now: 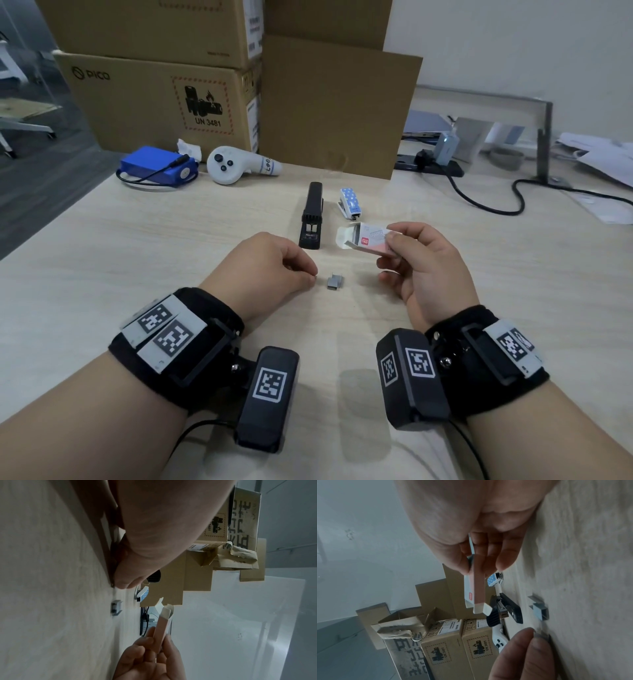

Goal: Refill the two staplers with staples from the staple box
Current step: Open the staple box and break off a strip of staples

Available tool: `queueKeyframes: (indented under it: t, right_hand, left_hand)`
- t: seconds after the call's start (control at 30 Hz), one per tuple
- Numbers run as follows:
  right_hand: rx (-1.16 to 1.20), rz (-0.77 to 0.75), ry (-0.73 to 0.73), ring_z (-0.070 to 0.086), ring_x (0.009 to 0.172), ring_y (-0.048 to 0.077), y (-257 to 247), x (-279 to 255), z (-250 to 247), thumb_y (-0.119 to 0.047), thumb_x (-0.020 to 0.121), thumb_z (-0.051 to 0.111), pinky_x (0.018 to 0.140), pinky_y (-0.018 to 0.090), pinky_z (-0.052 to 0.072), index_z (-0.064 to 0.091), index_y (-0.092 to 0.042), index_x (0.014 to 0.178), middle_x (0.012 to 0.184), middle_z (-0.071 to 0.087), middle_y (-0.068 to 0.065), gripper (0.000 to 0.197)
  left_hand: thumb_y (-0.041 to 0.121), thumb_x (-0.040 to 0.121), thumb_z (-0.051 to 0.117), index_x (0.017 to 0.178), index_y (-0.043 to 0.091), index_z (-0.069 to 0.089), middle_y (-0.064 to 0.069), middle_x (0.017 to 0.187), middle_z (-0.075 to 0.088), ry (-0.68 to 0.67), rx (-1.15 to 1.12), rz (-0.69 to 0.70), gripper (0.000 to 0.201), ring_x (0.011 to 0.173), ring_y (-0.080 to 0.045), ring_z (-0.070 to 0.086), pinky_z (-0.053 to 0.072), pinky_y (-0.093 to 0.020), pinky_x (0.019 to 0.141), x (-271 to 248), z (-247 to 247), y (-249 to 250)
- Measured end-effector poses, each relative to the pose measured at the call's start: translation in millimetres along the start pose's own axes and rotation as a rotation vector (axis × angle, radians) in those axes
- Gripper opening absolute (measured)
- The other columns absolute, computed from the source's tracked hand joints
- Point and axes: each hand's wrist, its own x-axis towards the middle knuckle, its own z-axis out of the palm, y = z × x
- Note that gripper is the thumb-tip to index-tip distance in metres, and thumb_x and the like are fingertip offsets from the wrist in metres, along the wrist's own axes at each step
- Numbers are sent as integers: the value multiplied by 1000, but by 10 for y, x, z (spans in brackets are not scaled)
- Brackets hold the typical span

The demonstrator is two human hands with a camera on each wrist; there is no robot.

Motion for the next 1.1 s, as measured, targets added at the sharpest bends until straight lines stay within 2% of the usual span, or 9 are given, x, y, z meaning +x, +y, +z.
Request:
queueKeyframes:
  t: [0.17,0.3,0.43,0.5,0.6,0.67,0.8,0.97,1.1]
  right_hand:
    - [9,5,-14,60,58,14,-7,-3,10,-5,94,60,53,28,49,66,-12,92,79,66,6,9]
    - [14,6,-28,59,57,14,4,-6,16,-5,94,60,51,27,49,66,-12,92,71,65,2,9]
    - [46,21,-70,59,54,14,12,-24,23,-4,93,61,47,26,50,67,-11,91,68,66,3,10]
    - [51,25,-95,59,54,14,15,-29,36,-3,93,60,47,25,50,67,-11,92,71,66,6,10]
    - [43,29,-123,59,53,13,25,-37,55,-3,93,60,46,25,50,66,-9,94,72,67,7,9]
    - [33,31,-131,59,53,13,26,-47,64,-2,94,59,46,24,50,66,-9,93,72,68,7,10]
    - [33,32,-129,59,54,14,21,-52,64,-3,94,60,47,25,50,67,-9,93,75,68,9,10]
    - [62,30,-119,58,54,14,15,-51,60,-3,93,60,46,25,49,67,-9,94,74,68,7,9]
    - [65,27,-135,58,53,13,13,-56,66,-2,94,59,46,25,49,66,-8,95,72,69,5,9]
  left_hand:
    - [30,85,77,88,31,79,17,88,70,-1,71,39,4,81,5,61,45,-14,73,21,-13,2]
    - [25,83,79,94,30,78,26,61,65,123,-238,33,12,54,4,54,39,-6,53,-2,38,18]
    - [15,78,84,110,28,78,8,97,76,134,-541,109,35,77,-5,63,49,-12,61,-51,74,100]
    - [15,78,84,107,27,79,2,95,78,132,-596,121,32,77,-5,65,51,-16,63,-52,85,116]
    - [12,80,82,97,22,81,-17,90,78,94,-661,90,20,74,-12,67,54,-29,67,-52,108,130]
    - [8,80,82,92,17,81,-21,90,77,89,-666,88,14,70,-16,65,53,-34,67,-60,127,139]
    - [11,84,79,93,16,81,-19,93,77,96,-702,72,10,62,-18,63,52,-34,59,-68,128,140]
    - [0,91,67,101,8,75,-13,102,78,73,-977,-9,16,81,-21,76,56,-28,50,-71,93,162]
    - [-1,88,70,98,10,75,-6,89,79,21,-1037,-56,16,72,-16,73,52,-26,45,-68,125,172]
